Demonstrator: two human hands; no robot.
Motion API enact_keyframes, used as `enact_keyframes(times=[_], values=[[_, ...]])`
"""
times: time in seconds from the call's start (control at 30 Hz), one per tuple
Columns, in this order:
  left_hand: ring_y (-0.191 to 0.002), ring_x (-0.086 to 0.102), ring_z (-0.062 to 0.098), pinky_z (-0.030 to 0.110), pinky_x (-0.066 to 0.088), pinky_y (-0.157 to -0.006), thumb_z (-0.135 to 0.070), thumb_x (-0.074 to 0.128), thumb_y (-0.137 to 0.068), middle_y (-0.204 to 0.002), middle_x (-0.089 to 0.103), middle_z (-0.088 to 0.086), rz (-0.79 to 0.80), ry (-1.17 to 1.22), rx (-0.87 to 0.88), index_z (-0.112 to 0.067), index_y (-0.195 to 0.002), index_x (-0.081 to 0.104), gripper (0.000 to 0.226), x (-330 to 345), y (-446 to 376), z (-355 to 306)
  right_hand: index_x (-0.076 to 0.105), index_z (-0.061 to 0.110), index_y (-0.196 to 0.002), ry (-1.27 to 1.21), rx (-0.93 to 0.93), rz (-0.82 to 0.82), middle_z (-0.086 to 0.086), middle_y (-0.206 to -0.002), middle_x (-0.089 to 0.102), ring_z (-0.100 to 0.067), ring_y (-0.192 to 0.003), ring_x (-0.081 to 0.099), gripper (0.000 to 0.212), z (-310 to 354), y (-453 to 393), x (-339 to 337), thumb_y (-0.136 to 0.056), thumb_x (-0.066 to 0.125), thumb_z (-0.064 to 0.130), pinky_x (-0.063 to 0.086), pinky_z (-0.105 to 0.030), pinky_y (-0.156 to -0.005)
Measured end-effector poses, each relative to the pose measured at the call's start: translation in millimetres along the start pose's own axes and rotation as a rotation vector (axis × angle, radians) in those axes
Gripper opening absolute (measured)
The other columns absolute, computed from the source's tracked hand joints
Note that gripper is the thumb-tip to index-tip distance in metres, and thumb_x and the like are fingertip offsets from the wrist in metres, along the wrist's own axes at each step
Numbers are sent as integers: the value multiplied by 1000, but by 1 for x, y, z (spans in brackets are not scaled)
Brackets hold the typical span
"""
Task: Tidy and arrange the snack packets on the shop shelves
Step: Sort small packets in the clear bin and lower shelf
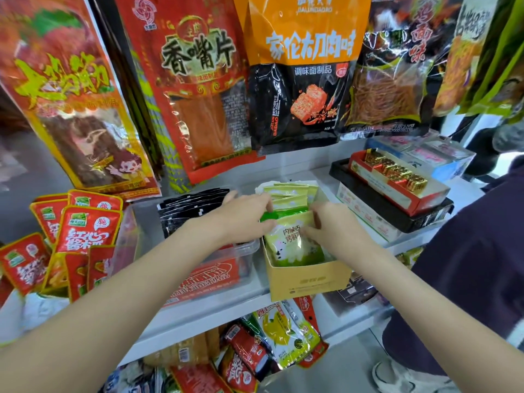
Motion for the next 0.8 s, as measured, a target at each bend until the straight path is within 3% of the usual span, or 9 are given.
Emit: enact_keyframes(times=[0.07, 0.13, 0.2, 0.33, 0.5, 0.7, 0.8], values=[[-107, 48, 19, 40, 14, -114, -41, 46, -93, -105, 56, -2, -23, -17, 13, -15, -125, 40, 42, 1, 0, 2, 47, 9, -113, 107, -17, 26, -9, -101, 59, -28, -92, 58, 41, -1, 2, 4, -82, 67, 27, 45, -31, -69], [-128, 36, 23, 38, 15, -112, -49, 48, -90, -138, 42, 4, -39, -84, 37, -19, -136, 32, 57, 3, -2, 5, 29, 7, -135, 176, -18, 96, -14, -130, 42, -31, -108, 53, 71, -2, 3, 6, -80, 69, 28, 43, -34, -85], [-137, 25, 21, 39, 13, -113, -51, 47, -89, -150, 28, 2, -3, -141, 53, -20, -142, 27, 65, 5, -5, 7, 12, 8, -144, 88, 20, 164, -14, -138, 34, -31, -117, 48, 88, 2, 2, 4, -80, 69, 28, 40, -33, -92], [-132, 36, 20, 41, 11, -113, -42, 47, -92, -144, 39, 1, 15, -150, 53, -20, -134, 44, 48, 5, -7, 5, 27, 11, -139, -18, 52, 239, -9, -127, 50, -23, -114, 49, 71, 5, 1, -3, -83, 67, 29, 40, -28, -88], [-116, 48, 19, 32, 21, -105, -24, 45, -93, -126, 53, -1, -241, -67, 70, -20, -120, 56, 29, -4, 12, 5, 27, 15, -141, -44, 17, 122, -6, -138, 37, -24, -120, 45, 65, 11, 12, -15, -86, 61, 20, 39, -32, -94], [-106, 50, 17, 26, 20, -94, -9, 46, -89, -109, 59, -3, -643, 85, 30, -15, -100, 64, 22, 7, 81, 20, 33, 17, -139, -45, -86, 26, -5, -136, 39, -22, -121, 42, 57, 36, 40, -32, -89, 58, 23, 35, -30, -96], [-105, 54, 23, 27, 22, -89, -13, 43, -84, -107, 61, 1, -663, 59, 8, -13, -94, 66, 25, 23, 120, 33, 38, 17, -136, -62, -171, 16, -4, -133, 42, -22, -117, 44, 50, 63, 57, -28, -90, 56, 22, 33, -25, -88]])
Point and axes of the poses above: each hand's wrist, its own y-axis away from the middle knuckle, its own x-axis out of the palm, z = x × y, the point moved 1 cm from there along -y, towards the middle knuckle
